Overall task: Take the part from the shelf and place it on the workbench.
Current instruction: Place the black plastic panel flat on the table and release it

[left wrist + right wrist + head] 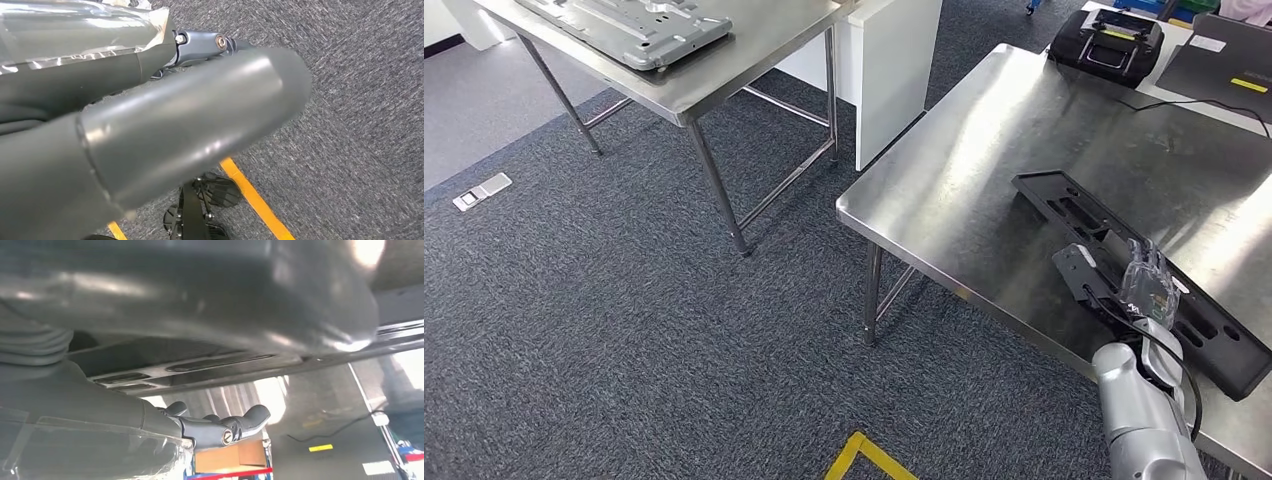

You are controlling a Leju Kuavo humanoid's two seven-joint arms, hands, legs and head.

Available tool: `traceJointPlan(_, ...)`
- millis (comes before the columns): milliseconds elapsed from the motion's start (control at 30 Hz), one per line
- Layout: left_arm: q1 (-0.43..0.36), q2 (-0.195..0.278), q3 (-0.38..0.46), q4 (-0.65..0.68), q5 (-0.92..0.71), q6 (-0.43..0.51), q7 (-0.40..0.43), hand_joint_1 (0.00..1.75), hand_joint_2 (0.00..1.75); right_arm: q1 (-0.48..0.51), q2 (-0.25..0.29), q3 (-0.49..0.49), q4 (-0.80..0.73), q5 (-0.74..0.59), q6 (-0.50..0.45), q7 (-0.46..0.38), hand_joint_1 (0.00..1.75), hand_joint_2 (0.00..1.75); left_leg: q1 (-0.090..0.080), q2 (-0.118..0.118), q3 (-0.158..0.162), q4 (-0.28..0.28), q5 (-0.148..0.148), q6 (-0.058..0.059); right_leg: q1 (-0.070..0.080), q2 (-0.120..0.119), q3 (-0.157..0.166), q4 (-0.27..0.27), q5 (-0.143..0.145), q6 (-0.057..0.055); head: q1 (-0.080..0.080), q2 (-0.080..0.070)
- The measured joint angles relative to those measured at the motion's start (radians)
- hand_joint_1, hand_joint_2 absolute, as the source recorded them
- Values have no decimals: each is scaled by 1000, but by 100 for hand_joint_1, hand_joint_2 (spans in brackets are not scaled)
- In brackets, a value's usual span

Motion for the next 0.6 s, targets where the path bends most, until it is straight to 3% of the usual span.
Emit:
traceJointPlan(400, 4, 4, 9, 0, 0, 0, 0, 0, 0, 35, 7, 22, -79, -22, 9, -8, 0, 0, -3, 0, 0, 2, 0, 5, -1, 0, 1, -2, 0, 0, 0, 0)
traceJointPlan(600, 13, 1, 10, 0, -8, 12, -2, 0, 0, 163, 2, 65, -261, -88, 65, 2, 0, 0, -3, -1, 0, 2, -1, 6, -1, 0, 2, -2, 0, 1, 0, 0)
